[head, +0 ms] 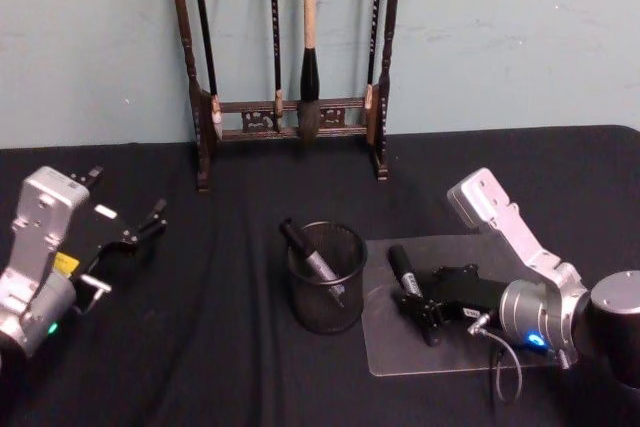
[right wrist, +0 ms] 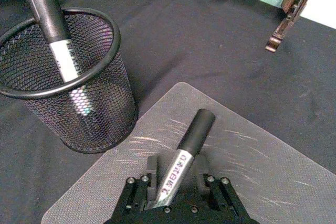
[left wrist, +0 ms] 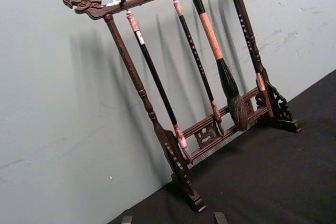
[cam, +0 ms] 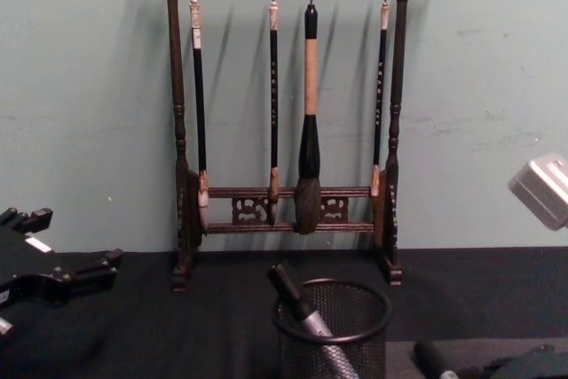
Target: Pick up the water-based marker from the table and place it into the pen holder.
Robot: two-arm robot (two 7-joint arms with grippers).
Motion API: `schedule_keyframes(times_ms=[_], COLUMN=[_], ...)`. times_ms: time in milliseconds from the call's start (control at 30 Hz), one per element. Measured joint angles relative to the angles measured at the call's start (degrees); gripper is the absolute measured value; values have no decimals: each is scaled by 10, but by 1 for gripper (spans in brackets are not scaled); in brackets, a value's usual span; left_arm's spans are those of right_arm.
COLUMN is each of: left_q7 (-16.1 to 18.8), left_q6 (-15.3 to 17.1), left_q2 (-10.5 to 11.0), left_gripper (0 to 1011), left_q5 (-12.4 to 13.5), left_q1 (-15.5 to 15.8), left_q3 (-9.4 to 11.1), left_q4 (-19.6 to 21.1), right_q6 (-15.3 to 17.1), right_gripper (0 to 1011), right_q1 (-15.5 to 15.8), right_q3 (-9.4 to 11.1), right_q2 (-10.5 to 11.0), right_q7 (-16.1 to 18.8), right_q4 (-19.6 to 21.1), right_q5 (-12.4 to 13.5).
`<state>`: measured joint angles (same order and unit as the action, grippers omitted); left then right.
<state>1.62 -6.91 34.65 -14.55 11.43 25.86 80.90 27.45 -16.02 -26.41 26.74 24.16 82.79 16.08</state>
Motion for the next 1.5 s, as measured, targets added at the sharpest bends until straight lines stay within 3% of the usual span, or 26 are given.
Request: schedule_keyframes(times_ms=[233, 333, 767, 1100, 1267, 1500], left_q7=[0, 0, 0, 0, 0, 0], left_q6=[0, 0, 0, 0, 0, 0], left_q2=[0, 0, 0, 0, 0, 0], left_gripper=[1009, 1009, 1009, 1009, 1009, 1009], left_q5=[0, 0, 0, 0, 0, 0], left_q1=[0, 0, 0, 0, 0, 0], left_q3=[0, 0, 0, 0, 0, 0], left_q4=[0, 0, 0, 0, 0, 0], right_q6=[0, 0, -1, -30, -54, -113], right_gripper=[246, 207, 204, 204, 205, 204], right_q1=[0, 0, 0, 6, 12, 25], right_q3=[0, 0, 0, 13, 24, 45], right_q2=[0, 0, 0, -4, -7, -14], right_q7=[0, 0, 0, 4, 3, 1], right_q4=[0, 0, 0, 2, 7, 16], right_q5=[0, 1, 1, 10, 20, 44])
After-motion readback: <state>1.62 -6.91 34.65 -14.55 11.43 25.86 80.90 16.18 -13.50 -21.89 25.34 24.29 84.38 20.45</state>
